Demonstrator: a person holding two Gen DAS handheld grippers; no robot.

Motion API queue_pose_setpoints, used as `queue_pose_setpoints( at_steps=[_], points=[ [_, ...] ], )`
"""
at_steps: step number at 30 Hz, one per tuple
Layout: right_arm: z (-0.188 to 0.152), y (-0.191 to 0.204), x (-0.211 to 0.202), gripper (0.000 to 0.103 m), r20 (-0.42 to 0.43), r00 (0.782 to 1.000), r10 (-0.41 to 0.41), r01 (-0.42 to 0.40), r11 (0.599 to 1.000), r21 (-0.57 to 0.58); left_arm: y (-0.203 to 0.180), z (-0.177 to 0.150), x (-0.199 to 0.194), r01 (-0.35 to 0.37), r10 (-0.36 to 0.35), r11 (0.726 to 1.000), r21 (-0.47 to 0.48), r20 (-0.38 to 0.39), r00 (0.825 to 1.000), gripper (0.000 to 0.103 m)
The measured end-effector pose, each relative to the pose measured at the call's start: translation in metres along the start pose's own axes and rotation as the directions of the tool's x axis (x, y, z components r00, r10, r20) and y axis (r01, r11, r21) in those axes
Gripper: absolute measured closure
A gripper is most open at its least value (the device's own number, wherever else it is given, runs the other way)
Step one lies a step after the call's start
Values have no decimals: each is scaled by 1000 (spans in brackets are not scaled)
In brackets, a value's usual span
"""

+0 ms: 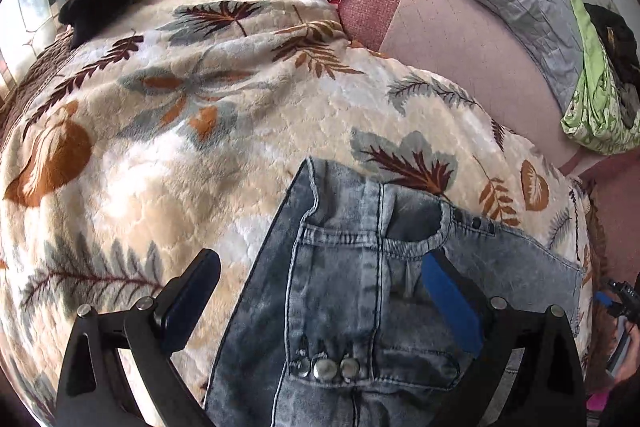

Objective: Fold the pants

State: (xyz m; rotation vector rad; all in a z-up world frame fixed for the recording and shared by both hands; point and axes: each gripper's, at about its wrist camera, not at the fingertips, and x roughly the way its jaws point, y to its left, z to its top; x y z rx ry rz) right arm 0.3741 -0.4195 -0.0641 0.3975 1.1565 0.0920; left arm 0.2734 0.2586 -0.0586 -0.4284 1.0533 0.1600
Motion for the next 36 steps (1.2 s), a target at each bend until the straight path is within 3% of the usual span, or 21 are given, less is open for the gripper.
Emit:
queue_pose_setpoints(
  at_steps=[6, 12, 16, 19, 23, 25, 28, 30, 32, 33, 36],
  points=[
    [29, 3, 45, 39, -87, 995, -45, 36, 994, -102, -5, 30, 45, 11, -15, 998, -60, -62, 998, 2],
    [36, 2, 77, 44, -103, 991, -79, 66, 989, -132, -13, 41, 73, 20, -25, 998, -51, -93, 995, 4],
    [36, 1, 84, 51, -106, 992, -66, 51, 989, -138, -8, 43, 89, 49, -61, 995, -87, -142, 988, 40],
    [37, 1, 84, 51, -105, 992, -64, 49, 989, -140, -2, 45, 89, 88, -105, 987, -133, -132, 986, 40],
    [38, 0, 84, 51, -104, 992, -70, 55, 989, -138, 6, 52, 83, 92, -111, 980, -176, -96, 989, 40],
    [37, 2, 85, 51, -104, 992, -76, 60, 988, -143, 9, 52, 88, 93, -116, 979, -183, -117, 986, 41],
    [38, 3, 86, 52, -104, 991, -80, 64, 987, -148, 7, 52, 93, 84, -103, 984, -155, -123, 987, 62],
    [38, 4, 86, 61, -101, 990, -97, 80, 984, -156, 7, 53, 94, 70, -90, 984, -163, -115, 989, 74],
    [38, 3, 86, 76, -96, 989, -109, 94, 984, -151, 8, 54, 98, 42, -63, 986, -163, -126, 990, 94],
    [38, 3, 85, 81, -90, 989, -120, 105, 982, -157, 7, 54, 99, 26, -46, 988, -149, -129, 991, 98],
    [36, 5, 83, 84, -83, 989, -125, 110, 979, -174, 5, 53, 99, 2, -20, 991, -131, -130, 991, 100]
  ],
)
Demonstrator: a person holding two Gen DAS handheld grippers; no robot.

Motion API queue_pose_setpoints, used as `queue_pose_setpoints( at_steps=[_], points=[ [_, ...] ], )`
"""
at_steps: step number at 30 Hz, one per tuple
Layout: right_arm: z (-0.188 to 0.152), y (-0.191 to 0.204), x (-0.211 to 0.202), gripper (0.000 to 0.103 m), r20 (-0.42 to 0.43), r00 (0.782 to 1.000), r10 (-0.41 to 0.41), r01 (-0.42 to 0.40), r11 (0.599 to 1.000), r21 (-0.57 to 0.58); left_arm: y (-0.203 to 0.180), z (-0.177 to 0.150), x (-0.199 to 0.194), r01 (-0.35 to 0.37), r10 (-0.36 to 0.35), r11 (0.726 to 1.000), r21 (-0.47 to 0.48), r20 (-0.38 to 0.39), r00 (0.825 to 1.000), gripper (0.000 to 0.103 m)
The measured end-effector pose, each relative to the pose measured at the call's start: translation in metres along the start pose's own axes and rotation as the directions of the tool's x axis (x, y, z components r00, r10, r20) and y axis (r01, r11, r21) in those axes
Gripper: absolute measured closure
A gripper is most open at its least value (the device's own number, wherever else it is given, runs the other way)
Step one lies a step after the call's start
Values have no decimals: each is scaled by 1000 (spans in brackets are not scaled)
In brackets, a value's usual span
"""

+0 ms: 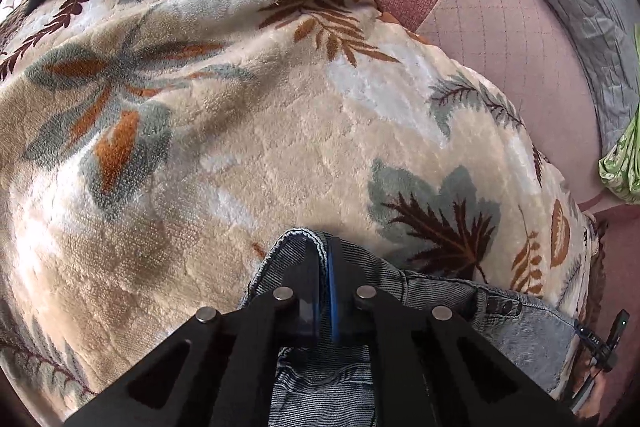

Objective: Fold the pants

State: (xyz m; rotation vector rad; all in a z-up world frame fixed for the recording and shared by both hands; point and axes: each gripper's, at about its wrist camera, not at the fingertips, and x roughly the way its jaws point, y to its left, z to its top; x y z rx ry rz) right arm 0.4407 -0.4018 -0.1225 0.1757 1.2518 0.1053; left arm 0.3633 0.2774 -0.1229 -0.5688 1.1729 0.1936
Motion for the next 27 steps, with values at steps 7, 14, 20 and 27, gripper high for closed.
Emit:
queue_pose_setpoints(
  at_steps=[7, 14, 20, 27],
  points=[
    [-6, 5, -28, 86, 65, 998, -2, 3, 1000, -13, 3, -4, -33, 66, -66, 998, 7, 84, 994, 100],
    [-32, 10, -95, 86, 178, 983, 55, -53, 998, -16, 6, -34, -101, 160, -169, 985, 68, 169, 971, 100],
    [-92, 0, -169, 86, 278, 955, 104, -107, 994, -4, 25, -96, -182, 229, -255, 965, 131, 242, 936, 100],
    [-206, -21, -210, 86, 306, 942, 134, -143, 990, 7, 76, -192, -229, 260, -297, 950, 172, 245, 923, 99]
  ],
)
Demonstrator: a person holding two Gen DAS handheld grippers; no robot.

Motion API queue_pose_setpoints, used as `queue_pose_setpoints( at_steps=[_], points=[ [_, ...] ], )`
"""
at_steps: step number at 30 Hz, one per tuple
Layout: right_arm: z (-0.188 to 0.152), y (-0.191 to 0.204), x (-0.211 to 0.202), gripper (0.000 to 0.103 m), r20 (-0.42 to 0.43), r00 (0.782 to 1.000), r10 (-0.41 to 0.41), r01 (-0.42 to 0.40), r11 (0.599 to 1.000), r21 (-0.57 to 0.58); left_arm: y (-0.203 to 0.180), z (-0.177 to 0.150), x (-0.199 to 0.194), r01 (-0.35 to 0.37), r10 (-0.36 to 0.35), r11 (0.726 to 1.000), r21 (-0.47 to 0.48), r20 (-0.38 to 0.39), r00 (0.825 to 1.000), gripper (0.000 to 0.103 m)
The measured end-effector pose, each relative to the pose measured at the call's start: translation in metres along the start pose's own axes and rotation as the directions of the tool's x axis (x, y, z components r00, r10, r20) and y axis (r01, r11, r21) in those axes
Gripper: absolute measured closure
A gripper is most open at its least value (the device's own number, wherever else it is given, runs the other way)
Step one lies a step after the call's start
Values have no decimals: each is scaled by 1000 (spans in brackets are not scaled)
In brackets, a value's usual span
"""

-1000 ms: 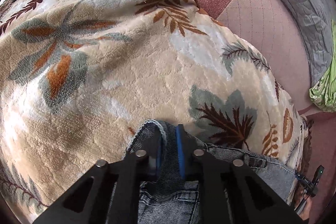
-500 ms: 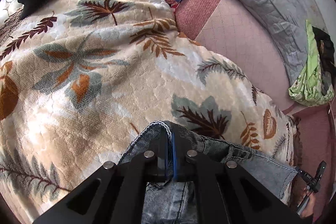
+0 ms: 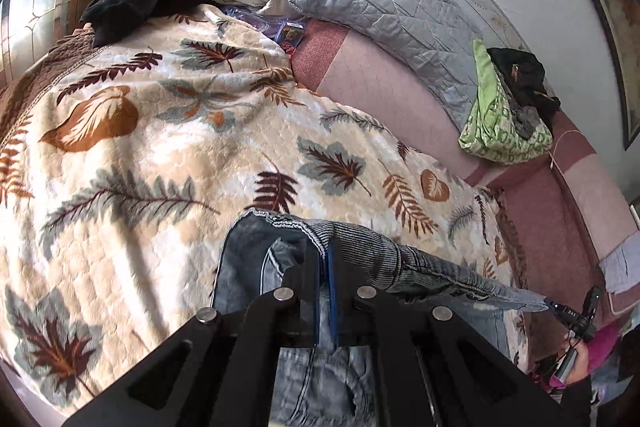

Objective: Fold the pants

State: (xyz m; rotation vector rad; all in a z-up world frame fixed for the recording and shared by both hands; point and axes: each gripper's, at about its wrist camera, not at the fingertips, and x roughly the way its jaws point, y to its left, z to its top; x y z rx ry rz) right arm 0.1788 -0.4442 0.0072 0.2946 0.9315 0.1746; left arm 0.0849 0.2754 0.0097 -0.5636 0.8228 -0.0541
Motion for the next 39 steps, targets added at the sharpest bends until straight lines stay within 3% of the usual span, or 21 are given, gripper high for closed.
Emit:
queue_pose_setpoints(
  at_steps=[3, 7, 14, 16, 19, 24, 27, 28, 29, 31, 34, 36, 37, 38, 39],
  points=[
    [-48, -14, -17, 86, -6, 1000, 19, -19, 999, 43, 17, -38, -13, -1, 1, 1000, 8, -36, 999, 99],
    [-105, -16, -10, 86, -88, 996, -19, 21, 1000, 17, 32, -79, -3, -60, 68, 996, 59, -133, 989, 99],
    [-150, -39, 17, 83, -200, 979, -33, 47, 997, 67, 49, -97, 14, -150, 160, 987, 64, -216, 963, 94],
    [-152, -36, 17, 81, -221, 974, -58, 67, 997, 33, 49, -97, 15, -171, 183, 983, 74, -229, 956, 92],
    [-152, -42, 17, 55, -262, 960, -98, 116, 992, 54, 51, -98, 14, -229, 240, 971, 72, -253, 937, 80],
    [-137, -37, -19, 55, -133, 986, -98, 109, 991, 82, 33, -84, -28, -308, 320, 944, 116, -99, 942, 79],
    [-113, -35, -21, 47, -101, 992, -80, 90, 991, 99, 5, -73, -45, -280, 286, 947, 158, -18, 958, 69],
    [-105, -36, -18, 46, -93, 993, -70, 80, 991, 110, -5, -70, -46, -264, 269, 950, 169, -4, 963, 60],
    [-96, -36, -12, 46, -94, 994, -53, 64, 991, 119, -15, -71, -45, -252, 256, 950, 185, 5, 967, 54],
    [-80, -37, 8, 46, -122, 992, -39, 55, 990, 128, -32, -73, -32, -236, 239, 946, 222, 12, 971, 52],
    [-63, -40, 45, 46, -170, 985, -28, 54, 987, 148, -45, -87, 8, -215, 236, 944, 251, -57, 970, 52],
    [-57, -39, 67, 52, -208, 978, -33, 62, 989, 133, -43, -100, 37, -240, 274, 934, 264, -101, 956, 52],
    [-55, -35, 75, 78, -228, 973, -40, 67, 991, 112, -40, -107, 49, -259, 300, 928, 267, -127, 945, 52],
    [-53, -31, 78, 90, -235, 969, -74, 95, 992, 79, -36, -112, 58, -271, 317, 926, 264, -150, 937, 52],
    [-50, -24, 75, 90, -211, 972, -103, 114, 993, 42, -31, -116, 63, -269, 316, 929, 254, -164, 935, 52]
  ],
)
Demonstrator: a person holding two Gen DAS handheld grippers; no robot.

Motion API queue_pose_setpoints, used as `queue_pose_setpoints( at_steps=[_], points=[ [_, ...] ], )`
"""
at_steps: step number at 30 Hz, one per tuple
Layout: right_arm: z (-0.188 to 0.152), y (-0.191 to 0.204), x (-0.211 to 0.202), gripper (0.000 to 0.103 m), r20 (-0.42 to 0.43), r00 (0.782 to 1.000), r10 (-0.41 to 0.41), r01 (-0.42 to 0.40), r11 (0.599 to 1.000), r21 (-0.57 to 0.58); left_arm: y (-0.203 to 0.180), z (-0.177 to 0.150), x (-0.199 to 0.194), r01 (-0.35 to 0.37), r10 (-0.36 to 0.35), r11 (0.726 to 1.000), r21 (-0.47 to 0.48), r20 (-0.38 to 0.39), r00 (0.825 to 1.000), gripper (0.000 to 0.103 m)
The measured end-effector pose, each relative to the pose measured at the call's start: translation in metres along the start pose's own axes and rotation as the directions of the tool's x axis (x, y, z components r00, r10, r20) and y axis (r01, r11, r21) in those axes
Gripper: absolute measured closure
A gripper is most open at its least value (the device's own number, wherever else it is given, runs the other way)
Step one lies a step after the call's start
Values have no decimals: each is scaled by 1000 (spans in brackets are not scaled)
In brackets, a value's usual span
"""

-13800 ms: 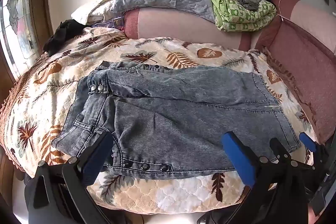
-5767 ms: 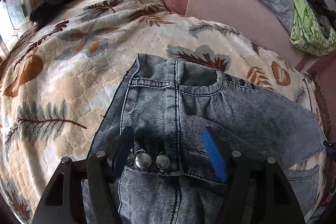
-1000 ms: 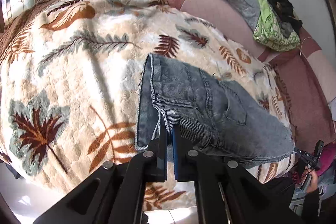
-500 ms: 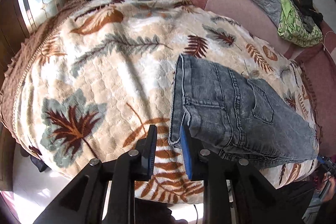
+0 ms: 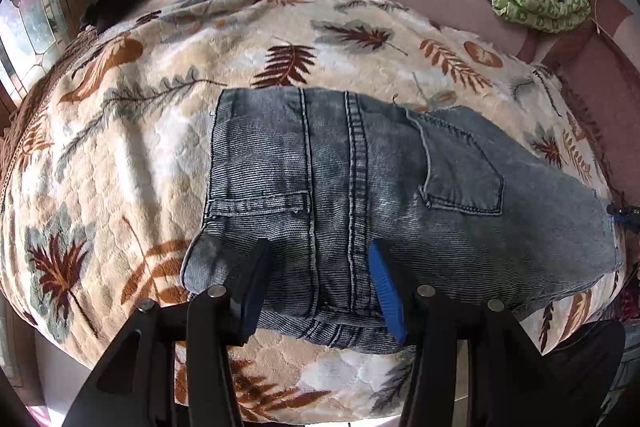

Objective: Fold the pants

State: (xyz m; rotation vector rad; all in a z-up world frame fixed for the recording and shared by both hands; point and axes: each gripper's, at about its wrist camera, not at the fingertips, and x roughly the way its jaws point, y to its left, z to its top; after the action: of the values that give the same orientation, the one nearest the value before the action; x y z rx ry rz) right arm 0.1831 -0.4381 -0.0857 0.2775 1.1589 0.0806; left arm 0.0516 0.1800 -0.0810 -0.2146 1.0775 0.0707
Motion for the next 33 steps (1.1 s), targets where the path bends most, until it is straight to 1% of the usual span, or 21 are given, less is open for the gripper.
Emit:
queue_pose_setpoints(
  at_steps=[4, 6, 8, 9, 10, 11, 13, 16, 18, 19, 20, 21, 22, 23, 24, 25, 26, 27, 29, 31, 33],
  points=[
    [13, 22, -29, 92, 133, 989, -68, 83, 991, -109, 7, -6, 8, 29, -29, 999, -23, -12, 1000, 52],
    [18, 28, -23, 92, 152, 982, -112, 134, 981, -144, 7, -6, 8, 27, -27, 1000, -17, -12, 1000, 52],
    [16, 24, 4, 92, 104, 981, -164, 179, 971, -156, 3, -6, 9, 14, -14, 1000, 1, -9, 1000, 51],
    [12, 18, 23, 92, 32, 984, -175, 178, 973, -146, 2, -8, 10, 7, -7, 1000, 7, -8, 1000, 51],
    [7, 13, 32, 89, 13, 986, -169, 169, 977, -132, 1, -9, 10, 2, -2, 1000, 13, -6, 1000, 51],
    [4, 11, 25, 89, 61, 986, -154, 160, 981, -113, 0, -10, 10, -3, 3, 1000, 18, -4, 1000, 51],
    [1, 6, 9, 88, 79, 991, -112, 116, 992, -56, 0, -10, 8, -1, 1, 1000, 19, -5, 1000, 50],
    [-7, 10, -31, 87, 168, 980, -108, 114, 993, -26, 3, -7, 0, 13, -13, 1000, -6, 7, 1000, 50],
    [-16, 15, -53, 85, 189, 982, -8, 11, 1000, -14, 4, -5, -8, 21, -21, 999, -27, 31, 999, 50],
    [-21, 20, -59, 79, 182, 981, 62, -62, 998, -5, 3, -5, -12, 27, -25, 999, -33, 48, 999, 50],
    [-30, 22, -61, 64, 169, 976, 139, -143, 990, 9, 2, -4, -16, 35, -33, 999, -32, 63, 997, 50],
    [-40, 27, -59, 55, 146, 969, 199, -205, 978, 25, 0, -5, -19, 39, -37, 999, -27, 72, 997, 50],
    [-52, 28, -51, 39, 105, 966, 237, -242, 969, 42, -1, -5, -19, 38, -37, 999, -21, 72, 997, 47],
    [-63, 29, -38, 35, 49, 966, 255, -258, 965, 57, -2, -7, -15, 31, -30, 999, -15, 57, 998, 39],
    [-73, 26, -23, 35, -14, 972, 233, -232, 970, 69, -3, -9, -7, 9, -9, 1000, -10, 23, 1000, 34],
    [-83, 22, -6, 36, -84, 980, 181, -175, 982, 74, -3, -13, 7, -23, 23, 1000, -1, -40, 999, 32],
    [-90, 19, -1, 37, -79, 979, 187, -182, 981, 68, -4, -17, 21, -40, 42, 999, 24, -107, 993, 32],
    [-90, 19, -5, 37, -53, 979, 195, -191, 979, 71, -7, -20, 25, -59, 64, 997, 52, -106, 992, 31],
    [-83, 25, -15, 37, -62, 983, 172, -167, 982, 87, -15, -19, 16, -90, 95, 994, 68, -81, 992, 32],
    [-73, 46, -29, 37, -29, 991, 128, -128, 992, 3, -21, -12, 2, -90, 92, 994, 66, -34, 995, 32],
    [-63, 69, -38, 37, -4, 987, 158, -158, 986, -44, -26, -4, -13, -76, 75, 995, 62, 29, 997, 32]
  ],
)
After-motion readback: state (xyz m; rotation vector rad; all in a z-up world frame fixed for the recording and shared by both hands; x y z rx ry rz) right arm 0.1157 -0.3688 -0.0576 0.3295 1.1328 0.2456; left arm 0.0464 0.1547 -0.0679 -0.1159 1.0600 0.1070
